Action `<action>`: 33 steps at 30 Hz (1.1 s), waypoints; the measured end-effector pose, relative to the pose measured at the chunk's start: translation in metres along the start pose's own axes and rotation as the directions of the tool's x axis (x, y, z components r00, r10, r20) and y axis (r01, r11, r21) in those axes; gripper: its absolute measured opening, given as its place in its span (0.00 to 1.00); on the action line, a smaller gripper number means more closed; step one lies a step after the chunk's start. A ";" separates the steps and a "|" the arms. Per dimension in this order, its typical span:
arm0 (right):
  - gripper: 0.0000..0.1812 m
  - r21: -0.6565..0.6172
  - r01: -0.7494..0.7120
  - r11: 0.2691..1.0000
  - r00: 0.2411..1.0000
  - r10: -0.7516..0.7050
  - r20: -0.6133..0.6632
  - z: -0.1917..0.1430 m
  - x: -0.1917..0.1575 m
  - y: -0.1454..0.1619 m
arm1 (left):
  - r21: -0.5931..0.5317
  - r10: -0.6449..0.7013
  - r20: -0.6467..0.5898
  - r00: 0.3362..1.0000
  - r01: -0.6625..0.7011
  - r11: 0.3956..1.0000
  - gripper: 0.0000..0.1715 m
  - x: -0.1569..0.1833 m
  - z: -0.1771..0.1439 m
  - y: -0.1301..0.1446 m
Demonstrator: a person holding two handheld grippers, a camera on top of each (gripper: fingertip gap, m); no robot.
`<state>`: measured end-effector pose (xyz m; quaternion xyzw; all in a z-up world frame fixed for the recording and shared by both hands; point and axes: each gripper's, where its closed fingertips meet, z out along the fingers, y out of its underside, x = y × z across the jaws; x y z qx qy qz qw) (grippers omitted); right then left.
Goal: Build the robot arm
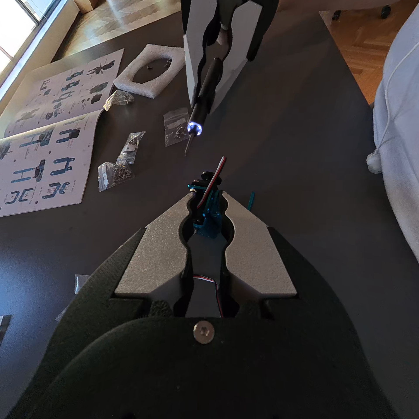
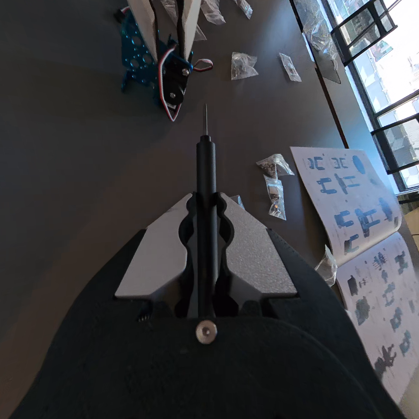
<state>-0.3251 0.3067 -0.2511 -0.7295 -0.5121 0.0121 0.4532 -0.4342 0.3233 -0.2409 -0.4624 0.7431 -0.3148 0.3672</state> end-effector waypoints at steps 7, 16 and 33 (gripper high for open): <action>0.09 -0.131 0.078 0.988 0.994 -0.087 -0.066 -0.008 -0.006 -0.015 | -0.003 -0.001 0.005 1.000 0.001 1.000 0.11 0.000 0.000 0.000; 0.09 -0.309 0.131 0.942 0.984 -0.161 -0.073 -0.005 -0.013 -0.025 | -0.012 -0.003 0.019 1.000 0.004 1.000 0.11 -0.001 0.002 -0.001; 0.09 -0.365 0.118 0.923 0.985 -0.156 -0.077 -0.002 -0.012 -0.028 | -0.007 -0.015 0.024 1.000 0.015 1.000 0.11 -0.002 0.005 -0.003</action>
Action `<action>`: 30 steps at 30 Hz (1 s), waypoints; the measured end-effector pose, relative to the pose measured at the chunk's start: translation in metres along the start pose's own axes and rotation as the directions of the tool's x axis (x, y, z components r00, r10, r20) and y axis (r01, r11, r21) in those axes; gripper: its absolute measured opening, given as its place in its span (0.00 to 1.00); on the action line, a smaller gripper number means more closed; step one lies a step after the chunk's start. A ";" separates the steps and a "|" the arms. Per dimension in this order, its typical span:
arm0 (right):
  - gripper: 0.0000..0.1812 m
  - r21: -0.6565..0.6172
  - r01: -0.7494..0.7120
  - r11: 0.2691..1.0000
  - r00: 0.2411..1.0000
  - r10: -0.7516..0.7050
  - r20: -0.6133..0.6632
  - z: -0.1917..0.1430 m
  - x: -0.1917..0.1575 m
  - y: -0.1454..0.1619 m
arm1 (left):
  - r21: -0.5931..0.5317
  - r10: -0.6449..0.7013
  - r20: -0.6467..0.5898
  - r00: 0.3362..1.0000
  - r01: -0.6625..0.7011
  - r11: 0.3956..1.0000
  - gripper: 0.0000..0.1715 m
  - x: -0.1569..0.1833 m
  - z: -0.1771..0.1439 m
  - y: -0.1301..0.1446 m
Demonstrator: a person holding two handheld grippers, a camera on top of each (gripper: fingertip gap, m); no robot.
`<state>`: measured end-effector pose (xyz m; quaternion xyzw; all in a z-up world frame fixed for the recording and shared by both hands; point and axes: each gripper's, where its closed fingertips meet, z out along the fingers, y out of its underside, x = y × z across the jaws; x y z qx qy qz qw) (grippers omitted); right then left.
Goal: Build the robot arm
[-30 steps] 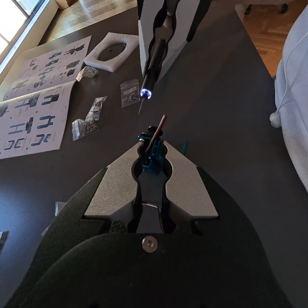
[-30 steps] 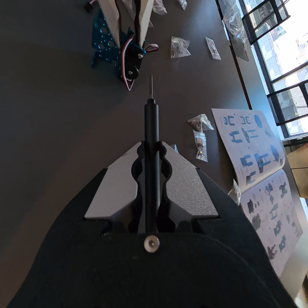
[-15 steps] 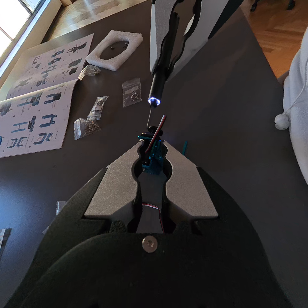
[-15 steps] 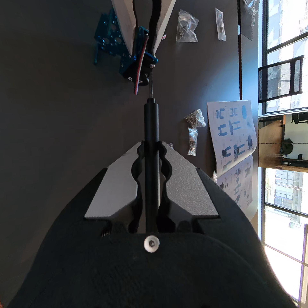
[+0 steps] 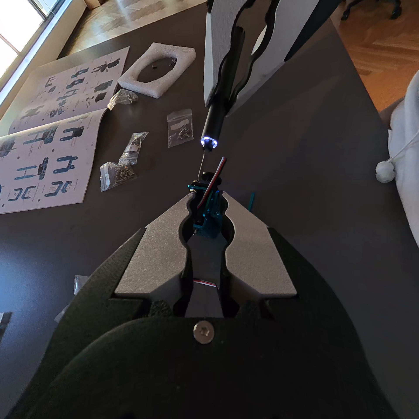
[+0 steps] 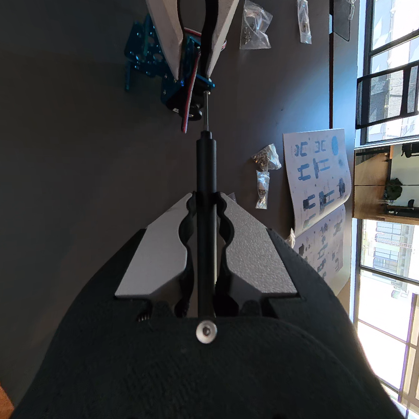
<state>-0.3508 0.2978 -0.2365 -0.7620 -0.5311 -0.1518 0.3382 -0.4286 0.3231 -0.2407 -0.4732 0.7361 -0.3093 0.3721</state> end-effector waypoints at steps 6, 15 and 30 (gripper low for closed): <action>0.09 -0.007 -0.015 1.000 1.000 0.015 0.006 0.000 0.000 0.002 | -0.001 0.000 0.001 1.000 0.000 1.000 0.11 0.000 0.000 0.000; 0.09 -0.022 -0.007 1.000 1.000 0.008 0.017 0.003 0.000 0.003 | -0.002 0.002 0.003 1.000 -0.002 1.000 0.11 0.000 0.000 0.000; 0.09 -0.042 -0.003 0.999 1.000 0.005 0.028 0.005 0.000 0.002 | -0.004 0.004 0.002 1.000 -0.004 1.000 0.11 0.000 0.001 0.000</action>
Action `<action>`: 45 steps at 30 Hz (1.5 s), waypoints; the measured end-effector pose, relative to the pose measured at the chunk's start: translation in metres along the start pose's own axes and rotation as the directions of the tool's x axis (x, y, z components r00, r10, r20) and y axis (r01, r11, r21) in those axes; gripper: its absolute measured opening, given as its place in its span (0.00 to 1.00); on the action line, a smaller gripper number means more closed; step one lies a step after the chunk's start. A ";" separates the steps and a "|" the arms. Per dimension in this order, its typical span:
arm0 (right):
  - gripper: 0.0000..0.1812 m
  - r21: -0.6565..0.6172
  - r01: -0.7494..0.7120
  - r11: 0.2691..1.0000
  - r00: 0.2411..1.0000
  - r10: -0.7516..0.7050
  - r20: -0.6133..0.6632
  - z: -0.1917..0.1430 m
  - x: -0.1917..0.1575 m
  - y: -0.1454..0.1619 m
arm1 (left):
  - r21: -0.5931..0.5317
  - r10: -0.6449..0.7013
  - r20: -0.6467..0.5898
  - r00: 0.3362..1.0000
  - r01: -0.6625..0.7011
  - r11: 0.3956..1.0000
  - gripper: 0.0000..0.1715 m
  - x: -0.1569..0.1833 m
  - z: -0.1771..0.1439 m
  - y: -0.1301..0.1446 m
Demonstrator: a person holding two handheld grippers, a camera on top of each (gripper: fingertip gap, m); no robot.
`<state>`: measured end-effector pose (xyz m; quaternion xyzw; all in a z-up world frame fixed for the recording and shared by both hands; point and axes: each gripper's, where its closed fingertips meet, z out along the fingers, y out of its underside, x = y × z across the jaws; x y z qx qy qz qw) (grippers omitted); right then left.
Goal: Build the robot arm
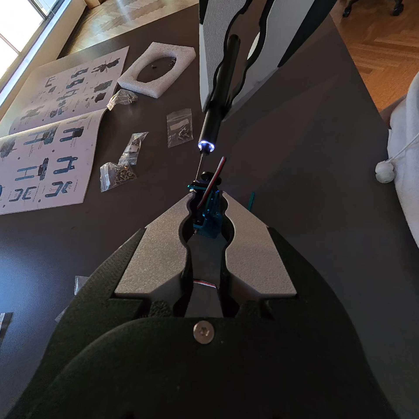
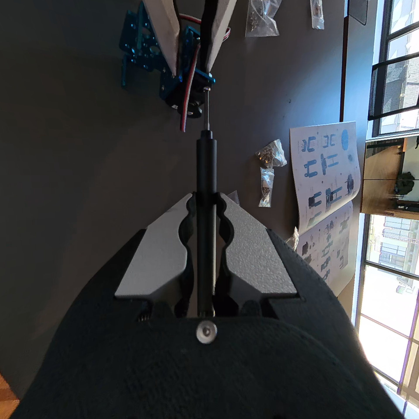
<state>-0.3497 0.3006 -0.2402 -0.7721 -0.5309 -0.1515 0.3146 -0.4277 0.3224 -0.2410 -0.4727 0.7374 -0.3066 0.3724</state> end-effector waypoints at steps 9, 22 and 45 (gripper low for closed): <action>0.09 0.009 0.027 1.000 1.000 -0.027 -0.016 -0.005 0.001 -0.003 | 0.004 -0.003 -0.002 1.000 0.003 1.000 0.11 0.000 0.001 0.000; 0.09 0.010 0.015 1.000 1.000 -0.014 -0.011 -0.007 0.000 -0.003 | 0.018 -0.011 -0.013 1.000 0.011 1.000 0.11 0.000 0.001 -0.001; 0.10 0.042 0.019 0.999 1.000 -0.018 -0.012 -0.003 -0.004 -0.001 | 0.060 -0.139 -0.104 0.985 0.146 0.987 0.18 0.004 -0.002 -0.004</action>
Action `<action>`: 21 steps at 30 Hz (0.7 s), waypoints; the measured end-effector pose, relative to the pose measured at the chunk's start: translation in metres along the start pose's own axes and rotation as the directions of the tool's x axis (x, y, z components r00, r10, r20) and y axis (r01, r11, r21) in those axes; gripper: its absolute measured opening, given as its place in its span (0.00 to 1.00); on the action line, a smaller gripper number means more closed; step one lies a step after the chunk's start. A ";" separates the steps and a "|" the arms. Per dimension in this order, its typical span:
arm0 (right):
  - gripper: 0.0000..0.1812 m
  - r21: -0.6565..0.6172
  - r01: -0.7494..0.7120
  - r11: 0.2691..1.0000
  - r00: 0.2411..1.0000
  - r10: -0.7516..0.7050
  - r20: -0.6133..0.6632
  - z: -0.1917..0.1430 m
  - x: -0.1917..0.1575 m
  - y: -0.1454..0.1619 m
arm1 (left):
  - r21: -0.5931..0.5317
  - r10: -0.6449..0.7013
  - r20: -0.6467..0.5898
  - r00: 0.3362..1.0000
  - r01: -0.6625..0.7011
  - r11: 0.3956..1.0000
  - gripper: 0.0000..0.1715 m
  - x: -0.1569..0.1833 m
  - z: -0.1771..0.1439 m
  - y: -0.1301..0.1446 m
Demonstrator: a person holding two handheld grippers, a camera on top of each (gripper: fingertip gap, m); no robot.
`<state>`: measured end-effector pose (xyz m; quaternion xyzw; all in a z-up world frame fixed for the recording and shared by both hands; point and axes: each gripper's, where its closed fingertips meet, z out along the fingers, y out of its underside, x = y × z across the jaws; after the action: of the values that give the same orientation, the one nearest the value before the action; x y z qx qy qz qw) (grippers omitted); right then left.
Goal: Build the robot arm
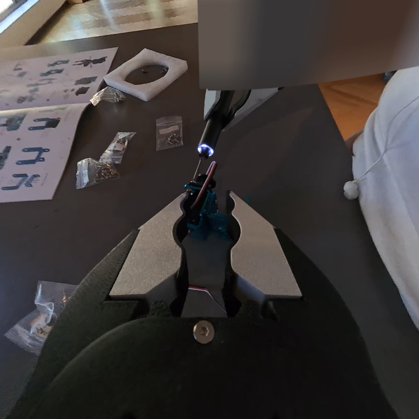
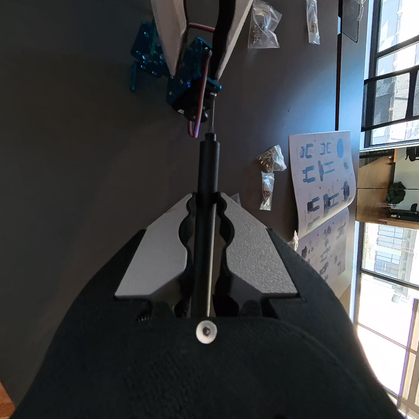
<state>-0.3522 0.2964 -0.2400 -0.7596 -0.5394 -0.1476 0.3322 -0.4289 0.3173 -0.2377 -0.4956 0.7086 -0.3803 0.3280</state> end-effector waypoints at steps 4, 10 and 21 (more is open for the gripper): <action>0.10 0.004 0.003 1.000 1.000 -0.003 -0.004 0.001 0.001 0.001 | 0.014 -0.015 -0.007 1.000 0.015 1.000 0.18 -0.003 -0.009 0.000; 0.10 0.003 0.009 1.000 1.000 -0.009 -0.002 0.001 0.001 0.000 | 0.168 -0.122 -0.018 0.992 0.123 0.978 0.05 -0.026 -0.037 -0.023; 0.10 0.002 0.020 1.000 1.000 -0.020 0.001 0.000 0.000 -0.001 | 0.033 -0.224 -0.157 0.962 0.232 0.972 0.03 -0.020 -0.010 0.001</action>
<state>-0.3530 0.2967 -0.2399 -0.7539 -0.5473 -0.1501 0.3311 -0.4322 0.3389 -0.2319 -0.5349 0.6599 -0.4700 0.2397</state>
